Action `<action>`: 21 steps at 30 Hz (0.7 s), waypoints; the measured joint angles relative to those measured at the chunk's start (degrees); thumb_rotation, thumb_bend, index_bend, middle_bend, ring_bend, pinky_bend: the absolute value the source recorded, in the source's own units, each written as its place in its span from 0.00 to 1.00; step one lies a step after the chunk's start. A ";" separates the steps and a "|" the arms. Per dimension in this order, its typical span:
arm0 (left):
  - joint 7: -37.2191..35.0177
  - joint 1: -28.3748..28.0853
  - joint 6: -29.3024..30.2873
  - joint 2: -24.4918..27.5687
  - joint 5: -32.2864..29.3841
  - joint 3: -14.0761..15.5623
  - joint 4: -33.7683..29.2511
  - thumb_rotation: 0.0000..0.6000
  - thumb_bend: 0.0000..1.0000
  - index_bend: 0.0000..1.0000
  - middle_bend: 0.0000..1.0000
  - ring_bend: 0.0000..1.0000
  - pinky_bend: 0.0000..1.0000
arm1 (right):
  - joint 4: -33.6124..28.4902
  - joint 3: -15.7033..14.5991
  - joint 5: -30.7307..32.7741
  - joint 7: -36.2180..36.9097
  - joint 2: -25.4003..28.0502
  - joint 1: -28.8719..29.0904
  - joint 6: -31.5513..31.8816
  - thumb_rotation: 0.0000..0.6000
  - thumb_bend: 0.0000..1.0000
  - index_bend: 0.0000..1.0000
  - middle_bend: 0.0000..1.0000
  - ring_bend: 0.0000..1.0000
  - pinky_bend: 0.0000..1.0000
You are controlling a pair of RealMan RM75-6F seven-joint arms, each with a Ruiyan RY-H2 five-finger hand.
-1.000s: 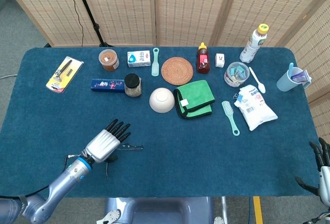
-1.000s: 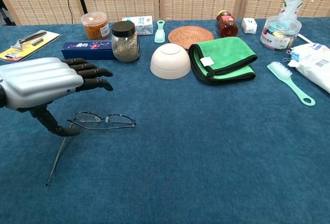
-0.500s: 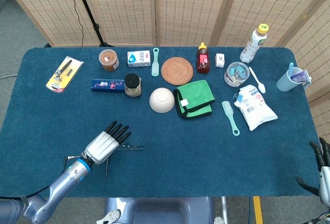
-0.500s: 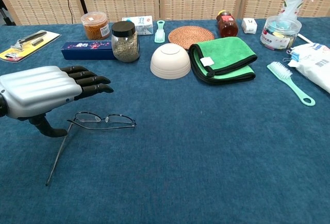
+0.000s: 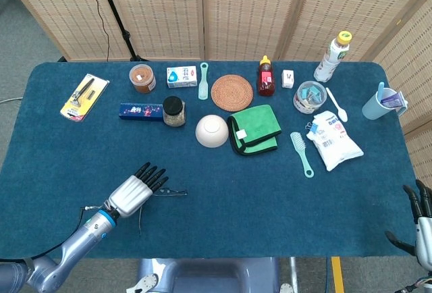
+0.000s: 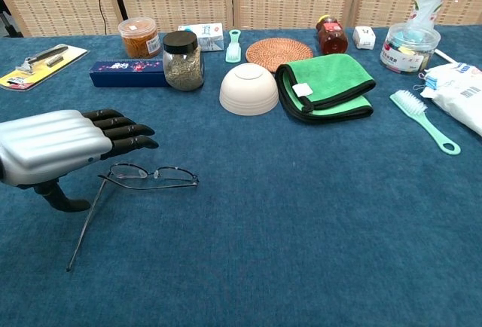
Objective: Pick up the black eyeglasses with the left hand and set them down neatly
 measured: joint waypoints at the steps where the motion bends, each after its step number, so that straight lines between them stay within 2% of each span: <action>1: -0.19 0.06 -0.04 0.06 0.06 0.07 0.06 1.00 0.20 0.05 0.00 0.00 0.00 | -0.02 -0.01 0.04 -0.05 0.00 -0.01 -0.02 1.00 0.11 0.11 0.02 0.05 0.20; 14: -1.95 0.71 -0.38 0.62 1.30 0.74 1.00 1.00 0.20 0.06 0.00 0.00 0.00 | -0.19 -0.06 0.24 -0.55 -0.15 -0.03 -0.10 1.00 0.11 0.11 0.02 0.05 0.20; 21: -2.11 0.84 -0.87 -0.77 1.10 0.32 1.98 1.00 0.20 0.13 0.00 0.00 0.00 | -0.05 -0.06 0.50 -0.54 -0.19 -0.06 -0.23 1.00 0.11 0.11 0.02 0.05 0.20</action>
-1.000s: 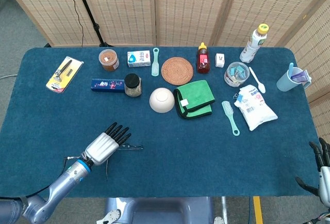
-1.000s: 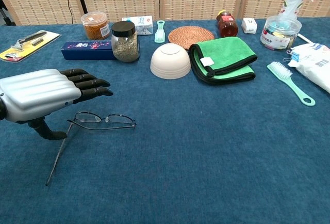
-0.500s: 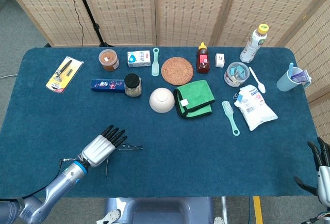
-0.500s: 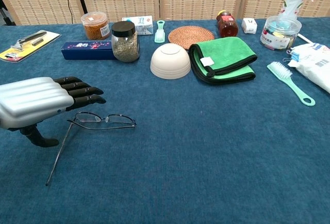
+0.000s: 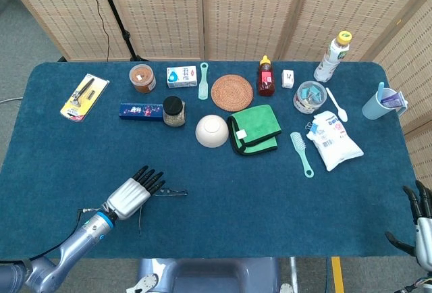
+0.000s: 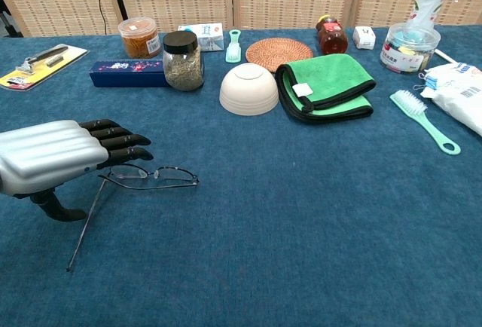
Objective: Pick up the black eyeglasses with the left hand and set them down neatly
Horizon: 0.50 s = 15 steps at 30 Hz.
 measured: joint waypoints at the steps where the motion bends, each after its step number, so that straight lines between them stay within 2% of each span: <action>1: -0.03 0.02 0.10 -0.19 0.04 -0.13 0.05 1.00 0.20 0.14 0.00 0.00 0.00 | 0.01 0.02 0.03 0.03 0.01 0.00 0.00 1.00 0.11 0.11 0.02 0.05 0.20; 15: 0.35 0.00 -0.78 -1.71 -0.69 -0.95 0.66 1.00 0.20 0.24 0.00 0.00 0.00 | 0.33 0.01 0.28 0.58 0.14 -0.29 0.20 1.00 0.11 0.11 0.02 0.05 0.20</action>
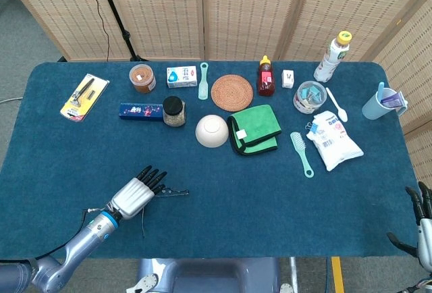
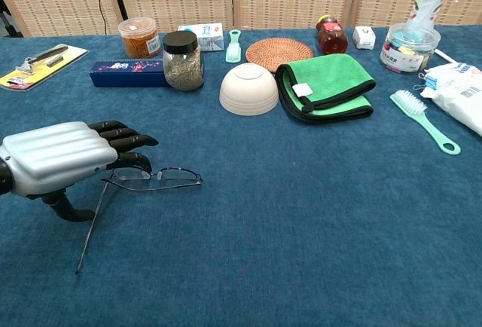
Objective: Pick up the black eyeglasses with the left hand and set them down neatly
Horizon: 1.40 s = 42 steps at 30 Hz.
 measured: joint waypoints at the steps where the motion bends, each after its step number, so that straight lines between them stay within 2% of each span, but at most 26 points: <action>1: 0.06 0.01 0.01 -0.03 -0.02 -0.03 0.00 1.00 0.20 0.24 0.00 0.00 0.00 | 0.00 0.01 -0.03 0.01 0.02 0.01 0.00 1.00 0.11 0.11 0.02 0.05 0.20; 42: 0.53 0.94 0.94 1.14 -0.41 -0.60 0.09 1.00 0.21 0.48 0.00 0.00 0.00 | -0.76 0.03 -0.41 -0.56 0.23 0.44 -0.30 1.00 0.11 0.12 0.03 0.06 0.21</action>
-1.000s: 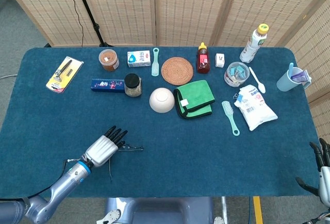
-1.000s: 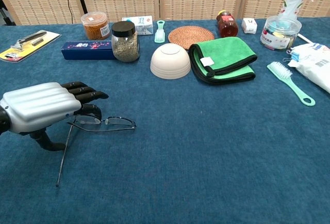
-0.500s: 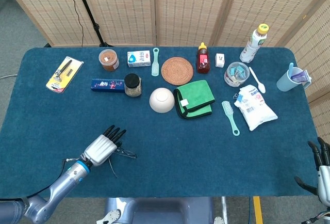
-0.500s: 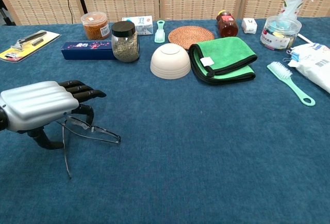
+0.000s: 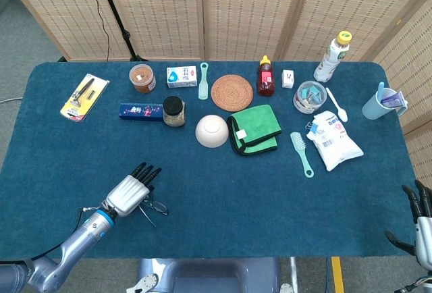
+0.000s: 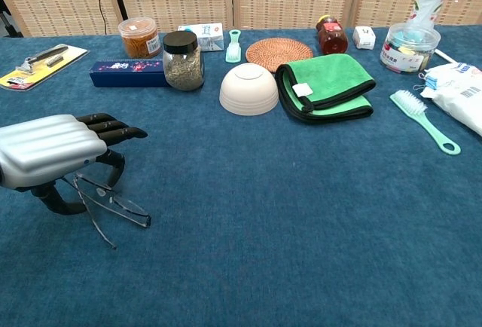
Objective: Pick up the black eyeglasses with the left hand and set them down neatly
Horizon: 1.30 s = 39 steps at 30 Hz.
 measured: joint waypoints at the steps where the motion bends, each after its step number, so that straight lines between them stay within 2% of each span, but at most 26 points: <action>1: 0.00 0.02 0.00 -0.05 -0.05 -0.03 0.05 1.00 0.21 0.49 0.00 0.00 0.00 | 0.01 -0.01 -0.01 0.02 0.00 -0.03 0.04 1.00 0.11 0.12 0.03 0.06 0.21; 12: 0.08 0.21 0.38 -0.75 -0.42 -0.65 0.53 1.00 0.21 0.54 0.02 0.00 0.00 | 0.09 -0.06 0.01 0.25 0.10 -0.27 0.36 1.00 0.11 0.12 0.04 0.06 0.21; 33: -0.49 0.25 1.57 -2.03 -0.93 -2.47 1.21 1.00 0.21 0.57 0.05 0.00 0.00 | 0.48 0.13 0.05 0.66 0.00 -0.16 0.34 1.00 0.11 0.13 0.04 0.07 0.22; 36: -0.88 0.22 2.04 -2.90 -1.10 -3.09 1.58 1.00 0.20 0.55 0.06 0.00 0.00 | 0.58 0.17 0.16 0.78 -0.08 -0.15 0.29 1.00 0.11 0.13 0.04 0.07 0.22; 39: -1.61 0.18 2.35 -4.38 -1.61 -3.93 2.35 1.00 0.20 0.47 0.06 0.00 0.00 | 0.78 0.15 0.25 0.97 -0.25 -0.17 0.22 1.00 0.11 0.13 0.04 0.07 0.22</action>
